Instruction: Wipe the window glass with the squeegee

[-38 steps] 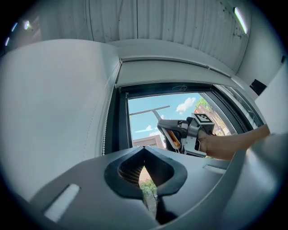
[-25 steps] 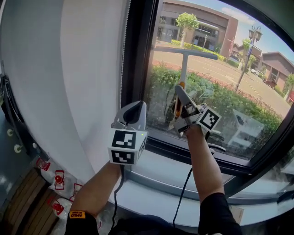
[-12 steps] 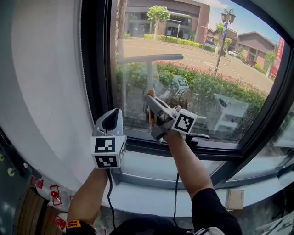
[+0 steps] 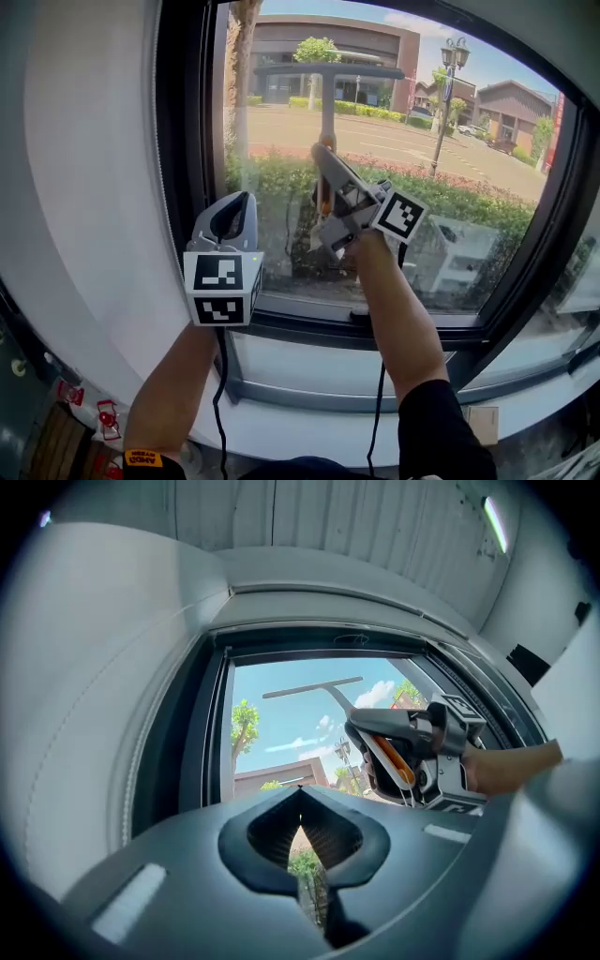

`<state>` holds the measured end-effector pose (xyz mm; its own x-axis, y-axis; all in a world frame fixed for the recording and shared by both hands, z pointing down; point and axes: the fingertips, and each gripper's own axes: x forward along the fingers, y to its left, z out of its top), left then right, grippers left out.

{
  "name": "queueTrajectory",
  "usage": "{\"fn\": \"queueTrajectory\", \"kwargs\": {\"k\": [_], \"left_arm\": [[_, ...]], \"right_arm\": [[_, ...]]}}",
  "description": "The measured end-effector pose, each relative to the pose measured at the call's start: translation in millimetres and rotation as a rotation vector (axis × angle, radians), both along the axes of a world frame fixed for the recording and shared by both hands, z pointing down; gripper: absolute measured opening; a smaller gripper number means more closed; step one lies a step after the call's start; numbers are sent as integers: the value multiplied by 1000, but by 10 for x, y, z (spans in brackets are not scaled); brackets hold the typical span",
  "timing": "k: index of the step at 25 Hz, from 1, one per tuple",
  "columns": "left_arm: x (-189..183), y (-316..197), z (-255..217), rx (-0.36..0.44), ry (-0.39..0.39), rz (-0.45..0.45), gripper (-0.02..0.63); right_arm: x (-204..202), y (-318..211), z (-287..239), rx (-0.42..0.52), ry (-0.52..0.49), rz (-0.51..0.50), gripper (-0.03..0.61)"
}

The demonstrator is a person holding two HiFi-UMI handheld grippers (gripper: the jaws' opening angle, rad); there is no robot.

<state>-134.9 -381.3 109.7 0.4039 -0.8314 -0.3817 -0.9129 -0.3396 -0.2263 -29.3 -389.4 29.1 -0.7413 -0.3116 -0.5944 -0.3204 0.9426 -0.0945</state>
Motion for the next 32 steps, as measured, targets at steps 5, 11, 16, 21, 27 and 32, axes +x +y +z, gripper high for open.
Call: {"fn": "queueTrajectory", "kwargs": {"k": [5,11,16,21,27,32], "left_arm": [[164,145,-549,90,26,17,18],[204,268,-857,144,45,20,18],[196,246,-868,168,34,0,18],[250,277,-942,169,37,15,18],[376,265,-753,138,18,32,18],[465,204,-340,79,12,64,18]], "right_arm": [[325,19,-656,41,-40,30,41],[443,32,-1072,69,-29,50,43],[479,37,-1158,79,-21,39,43],[526,-39,-1080,39,-26,29,43],[585,-18,-750,5,-23,8,44],[585,66,-226,-53,-17,-16,44]]}}
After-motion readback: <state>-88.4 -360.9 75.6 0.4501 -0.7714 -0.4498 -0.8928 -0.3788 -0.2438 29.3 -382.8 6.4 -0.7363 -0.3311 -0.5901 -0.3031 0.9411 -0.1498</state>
